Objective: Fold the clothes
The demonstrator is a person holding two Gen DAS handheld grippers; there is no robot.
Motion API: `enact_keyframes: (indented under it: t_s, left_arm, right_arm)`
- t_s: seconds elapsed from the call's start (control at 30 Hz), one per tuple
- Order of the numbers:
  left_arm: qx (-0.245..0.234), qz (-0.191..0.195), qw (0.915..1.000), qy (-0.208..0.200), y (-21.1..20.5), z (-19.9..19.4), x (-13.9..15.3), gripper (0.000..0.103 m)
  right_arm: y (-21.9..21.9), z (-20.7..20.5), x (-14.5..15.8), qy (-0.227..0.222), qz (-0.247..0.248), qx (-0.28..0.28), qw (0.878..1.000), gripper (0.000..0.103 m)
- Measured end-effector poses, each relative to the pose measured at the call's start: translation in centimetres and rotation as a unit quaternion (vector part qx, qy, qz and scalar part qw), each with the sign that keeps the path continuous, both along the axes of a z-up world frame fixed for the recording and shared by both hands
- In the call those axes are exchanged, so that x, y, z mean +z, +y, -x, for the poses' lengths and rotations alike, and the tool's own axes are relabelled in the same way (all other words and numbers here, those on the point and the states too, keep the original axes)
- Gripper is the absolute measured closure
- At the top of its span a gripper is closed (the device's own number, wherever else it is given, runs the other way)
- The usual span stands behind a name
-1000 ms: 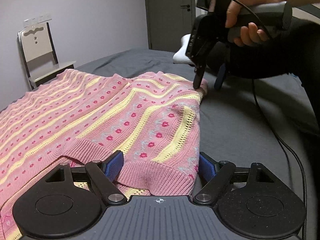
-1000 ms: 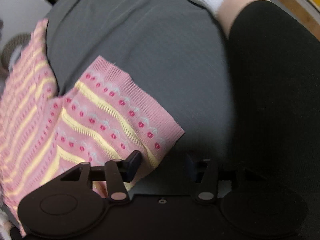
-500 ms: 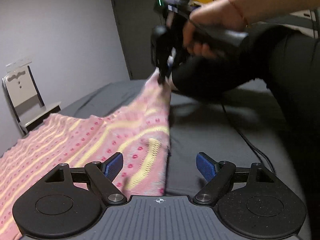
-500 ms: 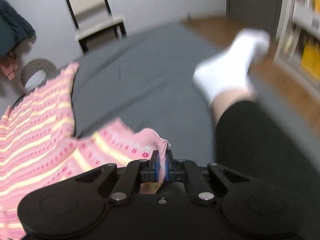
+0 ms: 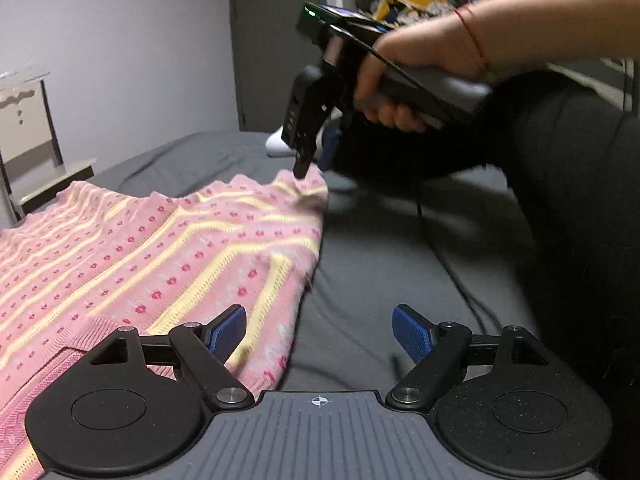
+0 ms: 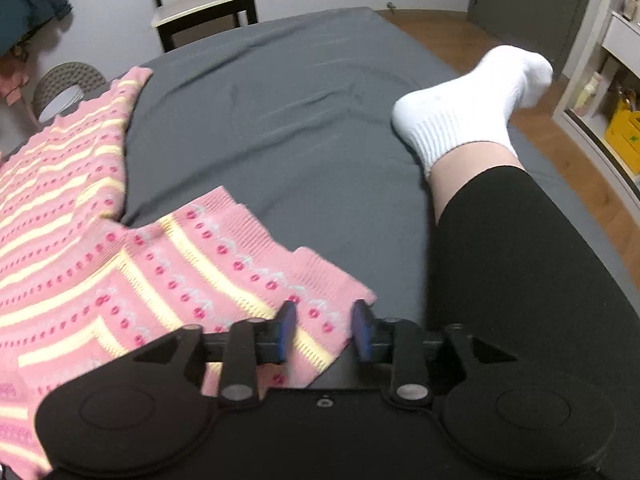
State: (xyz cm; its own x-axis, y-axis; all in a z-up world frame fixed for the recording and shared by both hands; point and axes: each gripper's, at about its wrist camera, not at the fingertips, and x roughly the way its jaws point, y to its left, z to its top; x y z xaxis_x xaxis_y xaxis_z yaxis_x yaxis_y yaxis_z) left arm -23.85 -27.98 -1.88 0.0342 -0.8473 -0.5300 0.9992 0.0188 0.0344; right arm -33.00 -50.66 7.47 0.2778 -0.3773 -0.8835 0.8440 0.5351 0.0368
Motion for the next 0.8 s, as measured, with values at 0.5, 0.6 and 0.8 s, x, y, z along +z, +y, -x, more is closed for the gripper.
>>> enact_keyframes:
  t_s: [0.5, 0.6, 0.8]
  left_arm:
    - [0.037, 0.003, 0.9989, -0.027, 3.3, -1.6, 2.9, 0.022]
    - [0.068, 0.009, 0.9975, -0.017, 4.2, -3.0, 3.7, 0.022]
    - [0.13, 0.046, 0.9904, 0.012, 7.1, -6.4, 5.4, 0.022]
  right_arm:
    - [1.4, 1.0, -2.1, -0.051, 0.041, -0.07, 0.995, 0.097]
    - [3.1, 1.0, 0.2, -0.076, 0.09, -0.06, 0.991, 0.097]
    - [11.8, -4.4, 5.2, -0.114, 0.208, 0.097, 0.967, 0.097]
